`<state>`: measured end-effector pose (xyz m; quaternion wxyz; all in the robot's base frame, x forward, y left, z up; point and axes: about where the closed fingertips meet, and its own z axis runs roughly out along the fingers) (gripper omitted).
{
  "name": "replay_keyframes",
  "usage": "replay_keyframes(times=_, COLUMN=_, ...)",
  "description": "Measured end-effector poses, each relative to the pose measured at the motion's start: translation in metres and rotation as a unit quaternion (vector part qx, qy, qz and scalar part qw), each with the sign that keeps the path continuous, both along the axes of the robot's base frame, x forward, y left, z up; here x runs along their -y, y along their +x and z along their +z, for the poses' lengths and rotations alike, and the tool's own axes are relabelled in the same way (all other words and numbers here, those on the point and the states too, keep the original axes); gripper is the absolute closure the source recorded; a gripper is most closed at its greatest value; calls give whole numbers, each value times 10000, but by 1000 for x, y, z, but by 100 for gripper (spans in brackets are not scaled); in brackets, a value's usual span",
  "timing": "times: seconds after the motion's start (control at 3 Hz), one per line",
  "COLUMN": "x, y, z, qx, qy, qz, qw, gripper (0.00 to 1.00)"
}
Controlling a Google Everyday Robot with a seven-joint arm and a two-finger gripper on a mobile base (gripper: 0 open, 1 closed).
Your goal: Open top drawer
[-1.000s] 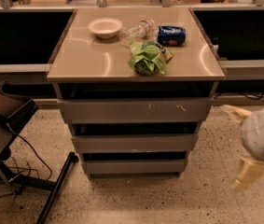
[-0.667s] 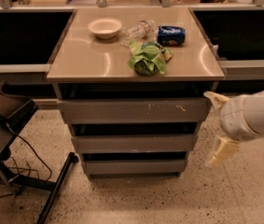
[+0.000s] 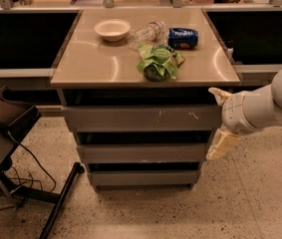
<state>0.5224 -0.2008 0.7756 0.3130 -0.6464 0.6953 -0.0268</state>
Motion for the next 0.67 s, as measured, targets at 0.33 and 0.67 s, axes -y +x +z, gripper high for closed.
replay_keyframes(times=0.33, x=-12, y=8, z=-28, qx=-76, qy=96, qz=92, qw=9999, gripper=0)
replay_keyframes(times=0.67, x=-34, y=34, z=-59, qx=-56, qy=111, qz=142, qw=9998, gripper=0)
